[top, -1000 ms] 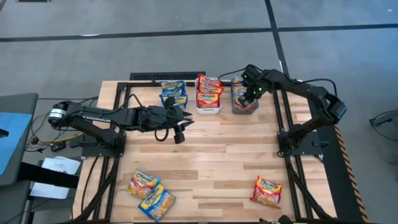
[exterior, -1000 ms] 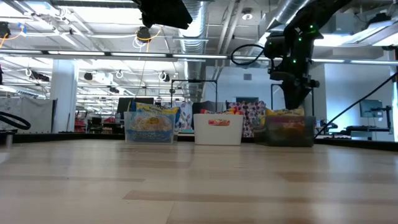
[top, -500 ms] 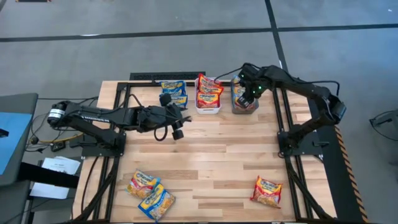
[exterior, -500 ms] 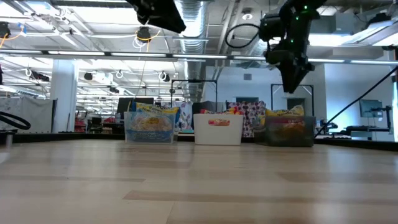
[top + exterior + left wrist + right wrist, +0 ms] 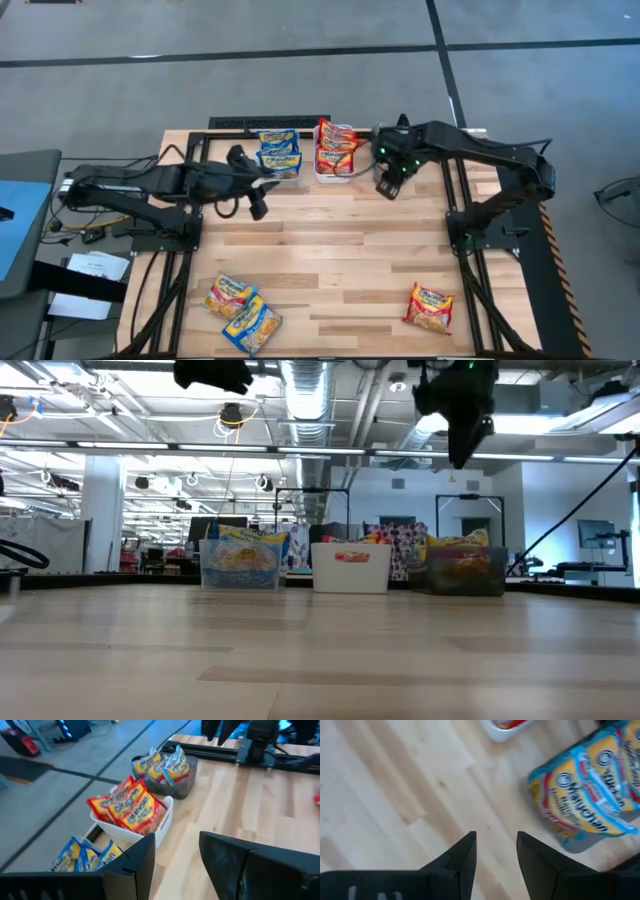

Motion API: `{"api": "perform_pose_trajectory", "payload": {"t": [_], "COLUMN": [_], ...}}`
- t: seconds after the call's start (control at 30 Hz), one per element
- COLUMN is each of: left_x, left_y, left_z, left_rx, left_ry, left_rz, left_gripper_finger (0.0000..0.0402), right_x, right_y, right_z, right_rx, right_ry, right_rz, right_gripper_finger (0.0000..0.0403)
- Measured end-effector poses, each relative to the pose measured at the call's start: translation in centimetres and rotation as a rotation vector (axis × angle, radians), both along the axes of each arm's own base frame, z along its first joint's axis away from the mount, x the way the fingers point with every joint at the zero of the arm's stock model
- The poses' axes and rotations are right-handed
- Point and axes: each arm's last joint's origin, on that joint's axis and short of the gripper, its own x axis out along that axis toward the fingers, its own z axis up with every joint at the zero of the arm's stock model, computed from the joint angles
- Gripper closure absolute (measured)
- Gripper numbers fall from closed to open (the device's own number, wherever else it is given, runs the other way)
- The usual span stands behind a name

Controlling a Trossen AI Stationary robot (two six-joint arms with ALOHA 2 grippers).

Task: Sort Maruchan noodles
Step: Put the red noodle pack into the white bin

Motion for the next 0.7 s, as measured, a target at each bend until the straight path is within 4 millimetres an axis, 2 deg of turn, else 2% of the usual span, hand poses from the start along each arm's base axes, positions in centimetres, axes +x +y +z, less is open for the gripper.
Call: {"api": "perform_pose_trajectory", "payload": {"t": [0.2,0.5,0.7], "left_x": [-2.0,-2.6,-2.5], "left_y": [0.0,-0.2,-0.3], "left_z": [0.0,-0.2,-0.2], "left_rx": [-0.086,-0.165,-0.171], "left_ry": [0.027,0.056,0.055], "left_rz": [-0.006,-0.077,-0.083], "left_gripper_finger": [0.0258,0.0258,0.0258], "right_x": [-1.2,-6.5,-8.7], "right_y": [4.4,10.9,14.1], "right_z": [0.8,-1.3,-2.0], "right_rx": [0.001,0.138,0.255], "right_ry": [-0.045,-0.082,-0.053], "right_rz": [0.038,-0.096,-0.11], "right_gripper_finger": [0.024,0.024,0.024]}}
